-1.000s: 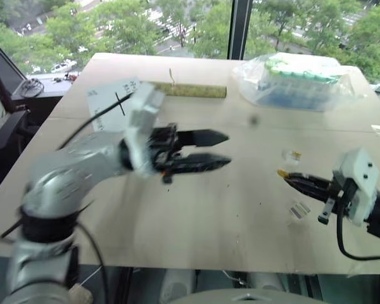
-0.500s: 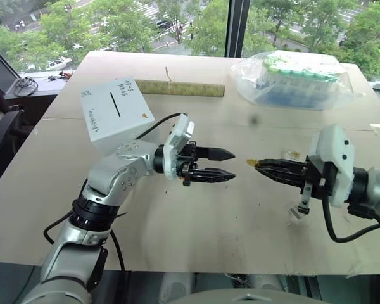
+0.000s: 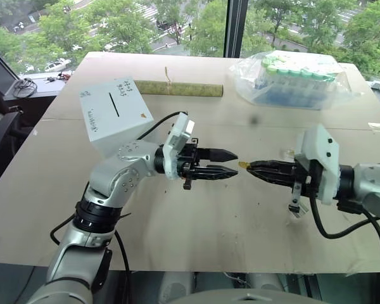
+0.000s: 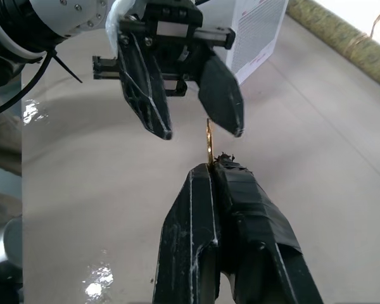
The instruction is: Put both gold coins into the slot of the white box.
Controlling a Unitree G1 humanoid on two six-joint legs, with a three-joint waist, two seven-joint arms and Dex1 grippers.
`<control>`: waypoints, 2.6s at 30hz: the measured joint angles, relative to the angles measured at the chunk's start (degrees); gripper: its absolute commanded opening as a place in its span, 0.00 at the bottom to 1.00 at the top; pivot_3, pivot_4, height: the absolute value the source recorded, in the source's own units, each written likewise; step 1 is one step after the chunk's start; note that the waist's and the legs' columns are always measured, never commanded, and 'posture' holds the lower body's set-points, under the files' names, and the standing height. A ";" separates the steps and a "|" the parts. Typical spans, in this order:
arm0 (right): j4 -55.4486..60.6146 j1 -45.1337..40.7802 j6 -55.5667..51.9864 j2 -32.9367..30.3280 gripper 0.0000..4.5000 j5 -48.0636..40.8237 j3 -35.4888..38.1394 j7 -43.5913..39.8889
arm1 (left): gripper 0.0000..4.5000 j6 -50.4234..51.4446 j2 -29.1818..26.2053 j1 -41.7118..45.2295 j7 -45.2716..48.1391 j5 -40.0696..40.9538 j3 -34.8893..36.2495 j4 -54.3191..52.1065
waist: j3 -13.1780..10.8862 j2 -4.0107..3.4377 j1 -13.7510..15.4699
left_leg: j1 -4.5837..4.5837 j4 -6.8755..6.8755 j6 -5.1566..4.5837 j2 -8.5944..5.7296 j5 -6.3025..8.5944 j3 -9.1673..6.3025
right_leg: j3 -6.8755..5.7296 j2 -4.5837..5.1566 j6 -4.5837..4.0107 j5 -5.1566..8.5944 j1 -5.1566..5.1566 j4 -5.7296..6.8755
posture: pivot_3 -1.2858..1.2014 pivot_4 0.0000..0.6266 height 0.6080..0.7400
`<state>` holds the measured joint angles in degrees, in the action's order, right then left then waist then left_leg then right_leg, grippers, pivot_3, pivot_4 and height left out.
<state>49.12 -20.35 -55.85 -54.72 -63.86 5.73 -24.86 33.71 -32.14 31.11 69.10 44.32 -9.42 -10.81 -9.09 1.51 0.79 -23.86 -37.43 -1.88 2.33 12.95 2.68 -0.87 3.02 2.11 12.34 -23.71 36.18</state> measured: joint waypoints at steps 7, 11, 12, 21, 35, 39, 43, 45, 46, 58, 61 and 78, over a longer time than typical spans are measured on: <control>-0.51 -0.04 1.08 0.99 0.00 2.31 -1.82 -1.55 | 0.44 0.00 1.32 0.32 -0.07 -0.48 0.00 0.01 | 0.00 0.00 0.00 | 0.00 0.00 0.00 0.00 0.00 0.00 | 0.01 0.00 0.00 0.00 0.00 0.01 | 0.52 0.24 1.00; -0.51 -0.04 1.21 1.16 0.00 2.92 -2.65 -2.19 | 0.44 0.18 1.86 0.75 -0.14 -1.18 -0.01 0.01 | 0.00 0.00 0.00 | 0.00 0.00 0.00 0.00 0.00 -0.01 | 0.00 -0.01 0.00 0.00 0.00 0.03 | 0.52 0.24 1.00; -0.50 -0.04 1.22 1.19 0.00 2.95 -2.68 -2.25 | 0.44 0.26 2.03 0.87 -0.15 -1.33 -0.01 0.01 | 0.00 0.00 0.00 | 0.00 0.00 0.00 0.00 0.00 0.00 | 0.00 -0.01 0.00 0.00 0.00 0.03 | 0.52 0.24 1.00; -0.93 -0.84 1.13 1.47 0.00 2.94 -2.71 -2.29 | 0.01 1.22 2.42 0.69 -0.43 -1.37 0.43 -1.25 | 0.00 0.00 -0.01 | 0.02 0.00 0.00 0.00 0.00 -0.01 | 0.01 -0.01 0.00 0.00 0.00 0.04 | 0.52 0.24 1.00; -2.02 -1.59 1.34 2.78 0.66 2.07 -1.79 -2.91 | 0.00 7.39 4.30 0.74 -6.92 2.26 4.58 -2.68 | -0.01 0.01 0.01 | 0.01 0.00 0.00 0.00 0.00 -0.03 | 0.01 -0.01 0.01 0.00 0.00 0.04 | 0.52 0.24 1.00; -2.30 4.66 3.38 -1.44 0.99 5.33 3.95 -5.86 | 0.00 11.48 5.88 1.03 -17.51 7.15 11.32 -6.43 | -0.02 0.03 0.17 | -0.02 0.00 0.00 -0.01 0.00 -0.06 | 0.00 0.03 0.09 -0.03 0.01 0.03 | 0.52 0.24 1.00; -2.41 7.73 6.37 -2.68 0.99 9.43 9.06 -7.68 | 0.00 12.50 8.10 3.08 -29.69 7.68 15.29 -10.00 | -0.02 0.05 0.08 | 0.03 -0.02 0.00 -0.03 0.00 -0.03 | 0.02 0.00 0.23 0.03 0.02 0.06 | 0.52 0.24 1.00; -2.45 9.55 8.23 -3.23 0.99 11.19 11.27 -9.64 | 0.00 13.07 9.22 5.57 -39.51 4.48 15.92 -12.25 | -0.06 0.10 0.09 | 0.05 -0.04 0.00 -0.04 0.00 -0.05 | 0.02 -0.02 0.29 0.04 0.03 0.12 | 0.52 0.24 1.00; -2.59 10.03 9.35 -3.21 0.99 11.92 12.08 -10.57 | 0.00 13.48 9.19 7.33 -45.30 0.90 15.93 -13.66 | -0.06 0.11 0.09 | 0.07 -0.04 0.01 -0.04 0.00 -0.05 | 0.03 -0.03 0.39 -0.03 0.03 0.14 | 0.52 0.24 1.00; -9.26 7.47 18.07 -1.98 0.99 19.70 9.36 -17.34 | 0.00 31.20 14.04 21.89 -92.93 -42.61 9.16 -14.39 | -0.28 0.47 0.07 | 0.03 -0.01 0.02 -0.08 0.00 -0.03 | 0.22 -0.14 0.29 -0.13 0.02 0.11 | 0.52 0.24 1.00; -10.06 7.46 20.18 -1.21 0.99 19.91 9.44 -19.53 | 0.00 37.29 15.86 22.50 -95.78 -47.63 9.36 -14.37 | -0.30 0.52 0.09 | 0.02 0.00 0.02 -0.08 0.00 -0.05 | 0.20 -0.14 0.32 -0.11 0.02 0.11 | 0.52 0.24 1.00; -17.19 2.36 21.26 1.59 0.99 9.72 19.54 -21.06 | 0.00 48.92 20.83 18.97 -91.81 -54.44 13.36 -15.12 | -0.34 0.58 0.08 | 0.06 -0.01 0.02 -0.10 0.00 -0.03 | 0.23 -0.05 0.30 -0.12 0.01 0.27 | 0.52 0.24 1.00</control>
<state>31.93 -17.99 -34.58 -53.13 -54.14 25.27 -45.92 82.63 -11.31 50.09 -22.71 -10.12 3.94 -25.92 -9.43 2.09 0.87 -23.80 -37.45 -1.86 2.23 12.95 2.65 -0.64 2.97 2.41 12.22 -23.70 36.45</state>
